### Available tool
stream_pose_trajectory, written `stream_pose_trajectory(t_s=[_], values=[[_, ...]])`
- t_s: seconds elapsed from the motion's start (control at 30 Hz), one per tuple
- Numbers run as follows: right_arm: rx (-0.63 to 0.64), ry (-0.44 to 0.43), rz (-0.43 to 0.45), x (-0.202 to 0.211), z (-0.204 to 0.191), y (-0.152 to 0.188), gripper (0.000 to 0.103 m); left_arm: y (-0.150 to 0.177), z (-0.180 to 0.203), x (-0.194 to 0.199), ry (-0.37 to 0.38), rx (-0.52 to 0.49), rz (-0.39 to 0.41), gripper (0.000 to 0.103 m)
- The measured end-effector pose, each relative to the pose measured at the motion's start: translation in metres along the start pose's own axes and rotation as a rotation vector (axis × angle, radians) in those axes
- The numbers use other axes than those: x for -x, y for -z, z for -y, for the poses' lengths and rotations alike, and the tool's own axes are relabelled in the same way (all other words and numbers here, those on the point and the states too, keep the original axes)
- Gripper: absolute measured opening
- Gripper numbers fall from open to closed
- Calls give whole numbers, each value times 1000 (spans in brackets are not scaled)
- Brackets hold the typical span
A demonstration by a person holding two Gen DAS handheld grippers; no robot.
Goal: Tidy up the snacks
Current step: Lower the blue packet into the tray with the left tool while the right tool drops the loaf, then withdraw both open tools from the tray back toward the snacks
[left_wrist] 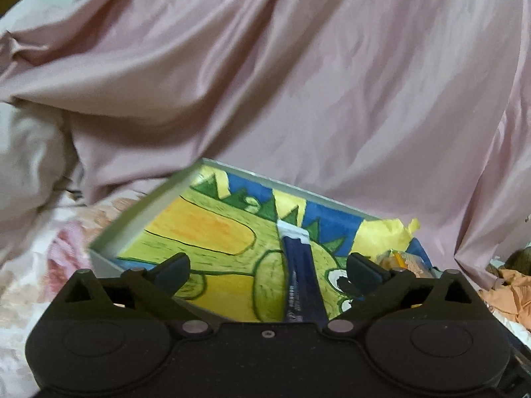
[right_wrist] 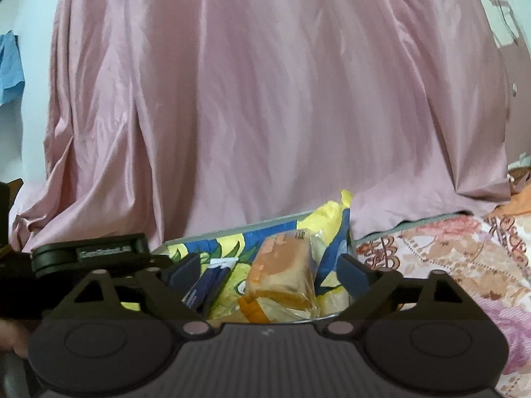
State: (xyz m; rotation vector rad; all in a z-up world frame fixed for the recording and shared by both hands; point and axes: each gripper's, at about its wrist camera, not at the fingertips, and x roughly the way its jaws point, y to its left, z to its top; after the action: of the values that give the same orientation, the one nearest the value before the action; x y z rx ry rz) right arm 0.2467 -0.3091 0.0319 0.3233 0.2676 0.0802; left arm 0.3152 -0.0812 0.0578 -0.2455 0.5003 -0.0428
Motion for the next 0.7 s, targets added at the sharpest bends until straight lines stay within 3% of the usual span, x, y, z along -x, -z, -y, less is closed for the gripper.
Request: stream_pose_trajectory(t_s=[0.3, 0.7], values=[[54, 2, 54, 42, -12, 0, 102, 12, -14, 59, 7, -41, 109, 102], [112, -15, 94, 103, -37, 14, 103, 47, -39, 130, 20, -115, 169, 102]])
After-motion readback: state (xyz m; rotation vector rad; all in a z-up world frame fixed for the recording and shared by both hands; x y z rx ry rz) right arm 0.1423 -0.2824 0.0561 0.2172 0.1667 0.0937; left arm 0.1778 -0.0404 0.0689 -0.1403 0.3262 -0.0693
